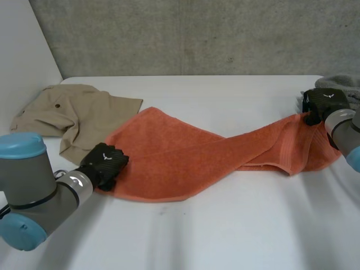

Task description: Fold the laundry.

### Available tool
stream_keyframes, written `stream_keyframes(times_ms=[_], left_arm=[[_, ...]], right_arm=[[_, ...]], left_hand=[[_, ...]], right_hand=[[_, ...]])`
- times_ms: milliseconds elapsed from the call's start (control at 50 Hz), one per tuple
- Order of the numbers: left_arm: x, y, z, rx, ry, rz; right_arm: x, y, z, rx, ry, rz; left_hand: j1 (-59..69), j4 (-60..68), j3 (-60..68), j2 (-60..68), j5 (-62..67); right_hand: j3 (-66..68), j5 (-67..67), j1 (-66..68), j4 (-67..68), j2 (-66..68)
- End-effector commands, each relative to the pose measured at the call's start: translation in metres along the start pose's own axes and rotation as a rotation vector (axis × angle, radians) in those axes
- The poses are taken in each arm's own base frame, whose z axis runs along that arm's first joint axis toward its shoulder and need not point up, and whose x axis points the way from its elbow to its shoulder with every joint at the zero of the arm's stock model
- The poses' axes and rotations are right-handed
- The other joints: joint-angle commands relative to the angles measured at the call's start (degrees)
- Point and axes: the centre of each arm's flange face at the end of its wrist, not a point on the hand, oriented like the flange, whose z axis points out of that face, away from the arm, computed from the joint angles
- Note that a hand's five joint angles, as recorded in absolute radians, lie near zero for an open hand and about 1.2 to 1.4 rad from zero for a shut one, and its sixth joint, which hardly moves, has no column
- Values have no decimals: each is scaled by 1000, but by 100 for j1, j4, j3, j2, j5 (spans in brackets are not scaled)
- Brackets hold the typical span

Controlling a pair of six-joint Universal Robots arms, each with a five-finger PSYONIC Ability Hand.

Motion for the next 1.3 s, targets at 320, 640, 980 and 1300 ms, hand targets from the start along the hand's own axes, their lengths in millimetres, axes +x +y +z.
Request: stream_keyframes(times_ms=[320, 640, 980, 1300], left_arm=[[-82, -111, -101, 265, -245, -146], [-92, -130, -109, 360, -235, -283], [-101, -94, -35, 138, -283, -235], [-101, -115, -50, 199, -272, -288]], right_arm=[[13, -110, -111, 93, -136, -282], [-15, -89, -39, -12, -220, -226], [-76, -11, 78, 367, 9, -212], [-52, -51, 1, 115, -113, -248]], left_hand=[[1378, 1285, 1320, 1287, 1393], [1378, 1285, 1320, 1287, 1393], [1378, 1285, 1320, 1287, 1393], [1378, 1285, 1320, 1287, 1393]], right_hand=[[1194, 1345, 1481, 1140, 1235], [1194, 1345, 1481, 1140, 1235], [-1165, -1015, -878, -1220, -1125], [-5023, -4872, -4736, -5077, -4982]])
